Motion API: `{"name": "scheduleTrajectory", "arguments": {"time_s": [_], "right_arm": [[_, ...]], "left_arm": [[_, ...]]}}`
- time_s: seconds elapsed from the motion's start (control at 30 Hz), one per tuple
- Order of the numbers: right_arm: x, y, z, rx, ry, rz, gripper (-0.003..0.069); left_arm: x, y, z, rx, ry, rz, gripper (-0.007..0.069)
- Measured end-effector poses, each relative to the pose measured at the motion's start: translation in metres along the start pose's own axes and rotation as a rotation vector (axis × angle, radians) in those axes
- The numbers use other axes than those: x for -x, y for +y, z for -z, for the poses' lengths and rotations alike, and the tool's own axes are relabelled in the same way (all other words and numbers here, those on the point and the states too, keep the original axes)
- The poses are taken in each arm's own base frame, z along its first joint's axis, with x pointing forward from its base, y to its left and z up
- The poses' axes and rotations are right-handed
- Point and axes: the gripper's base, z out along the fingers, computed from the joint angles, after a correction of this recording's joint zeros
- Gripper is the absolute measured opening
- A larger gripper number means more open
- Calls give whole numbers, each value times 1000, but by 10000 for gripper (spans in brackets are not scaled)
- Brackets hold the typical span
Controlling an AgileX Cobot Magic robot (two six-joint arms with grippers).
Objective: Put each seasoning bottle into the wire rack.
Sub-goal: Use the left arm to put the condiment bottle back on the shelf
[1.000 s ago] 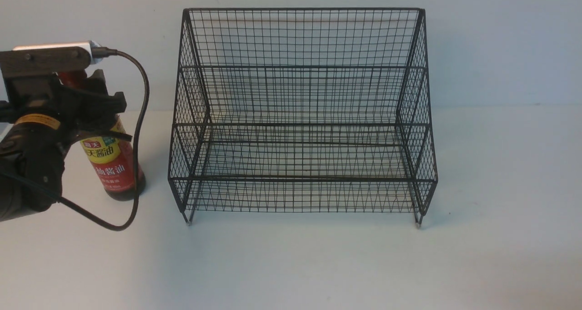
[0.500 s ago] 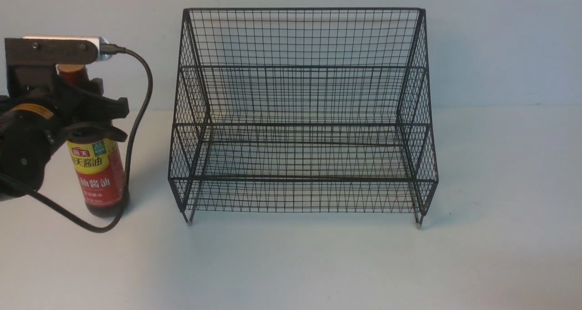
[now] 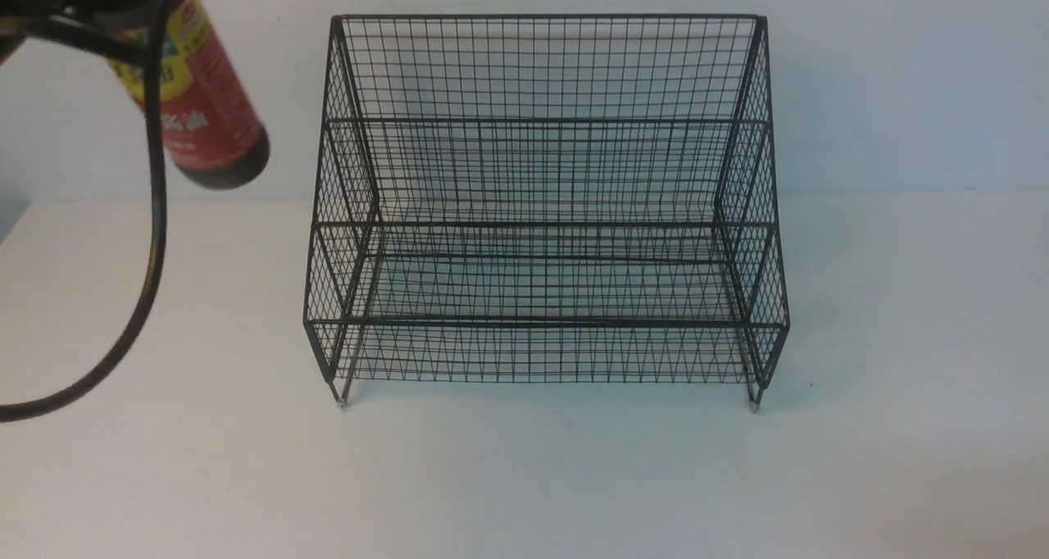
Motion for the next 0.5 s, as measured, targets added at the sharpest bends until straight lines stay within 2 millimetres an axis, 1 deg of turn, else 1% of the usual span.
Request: {"name": "scheduleTrajectory", "arguments": {"time_s": [0.03, 0.07, 0.1, 0.2, 0.23, 0.3, 0.47, 0.5], "right_arm": [[0, 0, 0, 0, 0, 0, -12], [0, 0, 0, 0, 0, 0, -12], [0, 0, 0, 0, 0, 0, -12], [0, 0, 0, 0, 0, 0, -12], [0, 0, 0, 0, 0, 0, -12], [0, 0, 0, 0, 0, 0, -12], [0, 0, 0, 0, 0, 0, -12], [0, 0, 0, 0, 0, 0, -12]], "left_arm": [[1, -2, -1, -9, -2, 2, 258], [0, -15, -8, -49, 5, 23, 258], [0, -16, -8, -53, 3, 25, 258], [-11, -35, -24, -103, 38, 52, 258], [-19, -43, -33, -120, 60, 58, 258], [-30, -52, -46, -135, 90, 69, 258], [-46, -62, -68, -141, 130, 90, 258], [-53, -63, -74, -137, 139, 93, 258]]}}
